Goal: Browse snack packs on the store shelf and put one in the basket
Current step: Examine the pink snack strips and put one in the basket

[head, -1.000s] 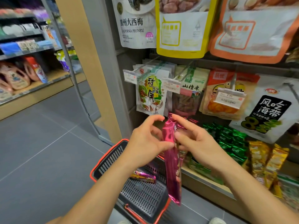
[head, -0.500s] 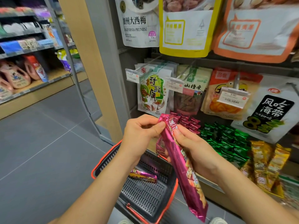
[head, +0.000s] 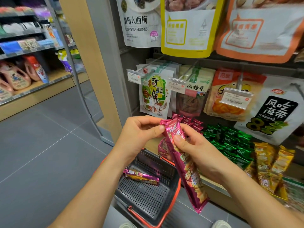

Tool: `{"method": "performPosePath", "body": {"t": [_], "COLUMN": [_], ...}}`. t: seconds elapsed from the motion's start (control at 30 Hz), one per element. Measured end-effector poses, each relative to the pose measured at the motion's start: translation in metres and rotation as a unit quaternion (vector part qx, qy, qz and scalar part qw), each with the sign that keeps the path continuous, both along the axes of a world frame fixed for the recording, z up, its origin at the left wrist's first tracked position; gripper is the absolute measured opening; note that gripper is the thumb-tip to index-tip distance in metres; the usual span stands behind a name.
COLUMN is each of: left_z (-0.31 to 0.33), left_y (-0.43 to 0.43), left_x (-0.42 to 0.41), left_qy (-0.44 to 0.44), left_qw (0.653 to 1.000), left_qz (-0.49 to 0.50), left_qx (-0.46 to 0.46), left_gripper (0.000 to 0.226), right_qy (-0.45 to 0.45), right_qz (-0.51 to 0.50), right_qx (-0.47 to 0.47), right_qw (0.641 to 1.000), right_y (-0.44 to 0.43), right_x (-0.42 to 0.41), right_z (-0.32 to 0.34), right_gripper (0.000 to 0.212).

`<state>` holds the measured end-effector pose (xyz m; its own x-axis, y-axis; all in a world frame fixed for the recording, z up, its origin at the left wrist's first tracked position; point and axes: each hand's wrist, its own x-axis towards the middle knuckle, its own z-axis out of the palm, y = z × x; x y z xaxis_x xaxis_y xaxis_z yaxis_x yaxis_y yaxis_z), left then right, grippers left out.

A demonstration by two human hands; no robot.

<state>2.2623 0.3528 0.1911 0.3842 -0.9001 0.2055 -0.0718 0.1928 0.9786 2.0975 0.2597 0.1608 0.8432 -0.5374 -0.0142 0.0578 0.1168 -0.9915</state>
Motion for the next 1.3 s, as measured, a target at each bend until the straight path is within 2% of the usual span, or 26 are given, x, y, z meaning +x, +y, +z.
{"method": "performPosePath", "body": {"t": [0.1,0.2,0.5,0.57,0.63,0.73,0.87,0.97,1.03,1.1,1.17,1.3], "left_z": [0.002,0.004,0.004,0.004,0.001,-0.004,-0.005,-0.005,-0.004,-0.005,-0.006,-0.007], "left_y": [0.002,0.003,0.004,0.003,0.000,-0.005,-0.010,-0.012,-0.012,-0.013,-0.013,-0.012], "left_x": [0.003,0.003,0.005,0.004,0.001,-0.007,-0.014,-0.014,-0.014,-0.014,-0.014,-0.014], "left_qy": [-0.022,-0.037,0.002,-0.008,-0.025,-0.020,0.044,0.118,0.171,0.187,0.147,0.087], "left_qw": [1.000,0.999,0.999,1.000,0.999,0.999,0.997,0.991,0.983,0.981,0.988,0.995], "left_qz": [0.009,0.014,-0.043,-0.017,0.023,0.046,0.048,0.064,0.060,0.044,0.031,0.018], "left_qx": [0.011,0.016,0.025,0.021,0.016,0.018,0.033,0.022,0.004,-0.010,-0.021,-0.037], "left_gripper": [0.024,0.024,0.028,0.027,0.022,0.006,0.023,0.028,0.023,0.020,0.022,0.026], "right_qy": [0.007,0.009,-0.006,-0.011,0.007,0.037,0.060,0.073,0.061,0.034,0.010,-0.005], "right_qz": [-0.011,-0.004,-0.054,-0.060,-0.073,-0.104,-0.167,-0.180,-0.165,-0.129,-0.100,-0.079], "right_qx": [-0.029,-0.020,-0.077,-0.083,-0.132,-0.244,-0.417,-0.480,-0.471,-0.412,-0.335,-0.195], "right_qw": [0.999,1.000,0.996,0.995,0.989,0.963,0.891,0.855,0.864,0.901,0.937,0.978], "right_y": [0.000,0.000,0.001,0.003,0.005,0.009,0.013,0.014,0.015,0.017,0.020,0.020], "right_x": [0.000,-0.001,-0.002,-0.001,0.000,0.004,0.007,0.007,0.007,0.008,0.009,0.009], "right_z": [0.001,0.002,0.007,0.006,0.006,0.005,0.004,0.004,0.006,0.008,0.011,0.017], "right_gripper": [0.038,0.041,0.030,0.032,0.036,0.044,0.049,0.050,0.046,0.033,0.025,0.022]}}
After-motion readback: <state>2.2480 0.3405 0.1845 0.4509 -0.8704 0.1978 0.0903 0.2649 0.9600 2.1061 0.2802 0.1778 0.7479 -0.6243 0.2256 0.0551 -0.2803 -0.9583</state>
